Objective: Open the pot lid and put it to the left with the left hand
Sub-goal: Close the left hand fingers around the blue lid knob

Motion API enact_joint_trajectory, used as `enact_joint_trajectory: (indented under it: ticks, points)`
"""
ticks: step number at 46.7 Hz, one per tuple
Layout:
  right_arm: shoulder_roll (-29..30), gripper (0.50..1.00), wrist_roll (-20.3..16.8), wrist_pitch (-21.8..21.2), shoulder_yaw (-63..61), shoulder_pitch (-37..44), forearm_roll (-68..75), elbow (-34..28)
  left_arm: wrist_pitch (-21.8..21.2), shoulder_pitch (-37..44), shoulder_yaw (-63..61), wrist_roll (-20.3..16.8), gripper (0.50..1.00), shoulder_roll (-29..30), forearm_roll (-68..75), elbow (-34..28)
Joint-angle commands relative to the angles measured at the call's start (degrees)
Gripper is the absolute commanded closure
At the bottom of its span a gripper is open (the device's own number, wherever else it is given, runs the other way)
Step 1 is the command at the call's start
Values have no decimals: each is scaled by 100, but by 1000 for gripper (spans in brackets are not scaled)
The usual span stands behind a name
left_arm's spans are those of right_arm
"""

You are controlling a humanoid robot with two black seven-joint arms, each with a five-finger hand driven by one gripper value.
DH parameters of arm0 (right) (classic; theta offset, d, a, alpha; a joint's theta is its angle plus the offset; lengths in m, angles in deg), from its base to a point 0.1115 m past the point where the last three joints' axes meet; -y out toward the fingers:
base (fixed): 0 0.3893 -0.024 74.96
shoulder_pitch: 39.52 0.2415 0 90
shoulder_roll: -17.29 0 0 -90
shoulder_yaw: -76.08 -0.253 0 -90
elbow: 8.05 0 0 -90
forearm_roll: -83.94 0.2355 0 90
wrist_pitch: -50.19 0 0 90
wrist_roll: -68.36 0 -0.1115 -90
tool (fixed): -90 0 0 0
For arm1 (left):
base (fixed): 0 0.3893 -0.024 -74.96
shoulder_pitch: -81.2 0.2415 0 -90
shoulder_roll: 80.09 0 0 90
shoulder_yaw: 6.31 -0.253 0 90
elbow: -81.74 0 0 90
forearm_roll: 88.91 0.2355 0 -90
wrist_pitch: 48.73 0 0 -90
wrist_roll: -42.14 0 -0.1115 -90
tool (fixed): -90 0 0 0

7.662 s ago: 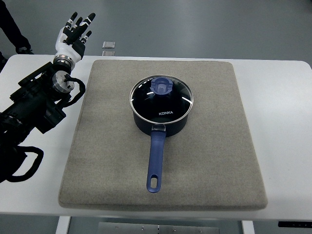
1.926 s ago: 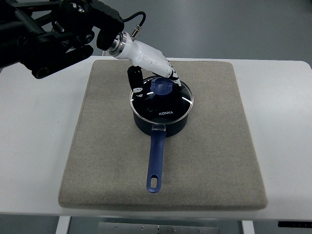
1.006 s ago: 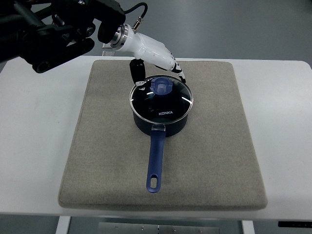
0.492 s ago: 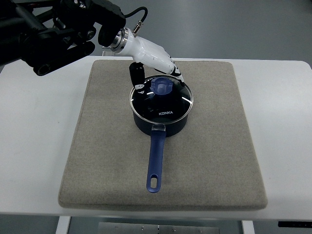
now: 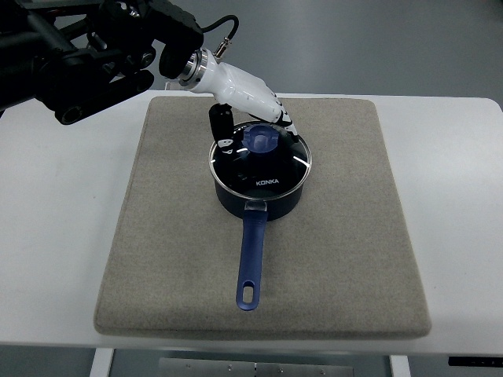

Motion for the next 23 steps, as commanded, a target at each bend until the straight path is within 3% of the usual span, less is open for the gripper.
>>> enact_joint_trajectory:
  ticks: [1,18,23]
  points:
    - [0,583,0,0,0,0,0,-3,1,1,-7,0,525,0,43,-9]
    - [0,583,0,0,0,0,0,-3,-34,-17,-218,0,566,0,43,-9]
    - [0,583,0,0,0,0,0,-3,-69,-26,-209,0,604,0,34,-17]
